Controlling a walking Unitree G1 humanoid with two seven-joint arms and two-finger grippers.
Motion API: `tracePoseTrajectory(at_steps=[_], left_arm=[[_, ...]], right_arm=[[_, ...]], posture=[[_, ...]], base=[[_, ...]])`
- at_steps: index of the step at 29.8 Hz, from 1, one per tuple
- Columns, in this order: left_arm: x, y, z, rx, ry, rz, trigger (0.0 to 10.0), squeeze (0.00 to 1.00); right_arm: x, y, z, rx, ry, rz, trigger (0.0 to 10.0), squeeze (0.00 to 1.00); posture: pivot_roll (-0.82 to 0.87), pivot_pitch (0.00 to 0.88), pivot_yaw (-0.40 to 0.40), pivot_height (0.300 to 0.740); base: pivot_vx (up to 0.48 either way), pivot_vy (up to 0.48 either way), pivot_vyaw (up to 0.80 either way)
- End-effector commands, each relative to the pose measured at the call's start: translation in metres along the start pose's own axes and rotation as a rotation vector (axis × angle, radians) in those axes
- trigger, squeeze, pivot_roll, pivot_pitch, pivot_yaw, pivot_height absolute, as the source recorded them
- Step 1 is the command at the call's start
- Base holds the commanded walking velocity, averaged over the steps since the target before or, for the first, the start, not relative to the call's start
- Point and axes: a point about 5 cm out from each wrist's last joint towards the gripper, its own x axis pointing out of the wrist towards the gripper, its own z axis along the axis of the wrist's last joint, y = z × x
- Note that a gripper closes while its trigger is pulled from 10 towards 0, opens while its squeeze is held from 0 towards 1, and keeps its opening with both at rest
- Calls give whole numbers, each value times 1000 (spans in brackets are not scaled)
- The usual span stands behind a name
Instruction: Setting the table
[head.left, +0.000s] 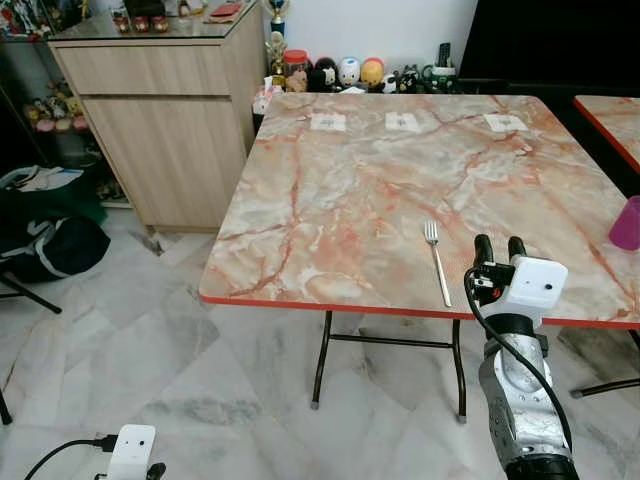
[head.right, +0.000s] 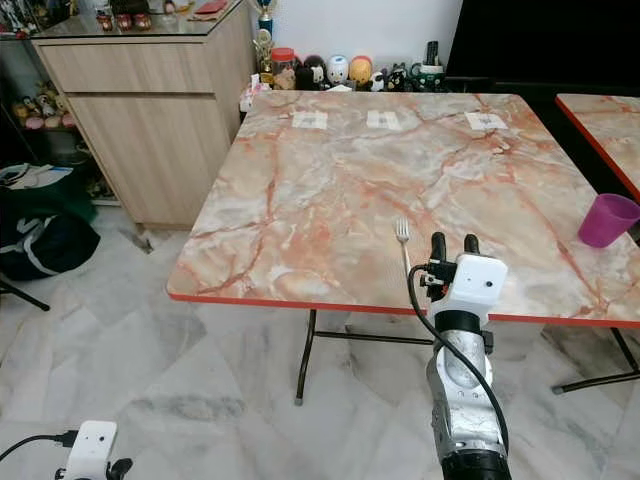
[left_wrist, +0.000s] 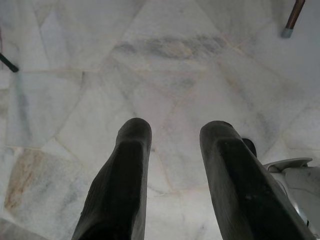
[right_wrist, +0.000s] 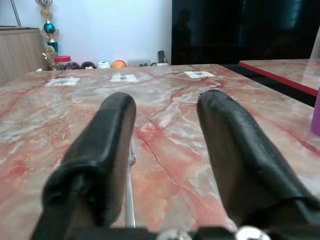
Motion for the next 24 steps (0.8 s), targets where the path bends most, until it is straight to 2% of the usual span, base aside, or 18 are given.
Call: tracePoseTrajectory(at_steps=[1,4,5,10,24], left_arm=[[-1,1,-4,-3,18,-2,10000,0],[-1,1,-4,-3,19,-2,10000,0],[-1,1,-4,-4,19,-3,10000,0],[-1,1,-4,-3,20,-4,10000,0],[-1,0,-4,-8,20,-6,10000,0]], right_arm=[[1,1,-2,3,18,2,10000,1000],[1,2,-3,0,23,6,10000,1000],[1,2,-4,-6,31,11,10000,0],[0,4,-6,-10,41,18,10000,0],[0,5,-6,-9,48,27,10000,0]], posture=[[99,10,-8,740],[99,10,-8,740],[99,10,-8,740],[98,8,-7,740],[100,7,-9,740]], base=[[0,0,0],[0,0,0],[0,0,0],[102,0,0],[328,0,0]])
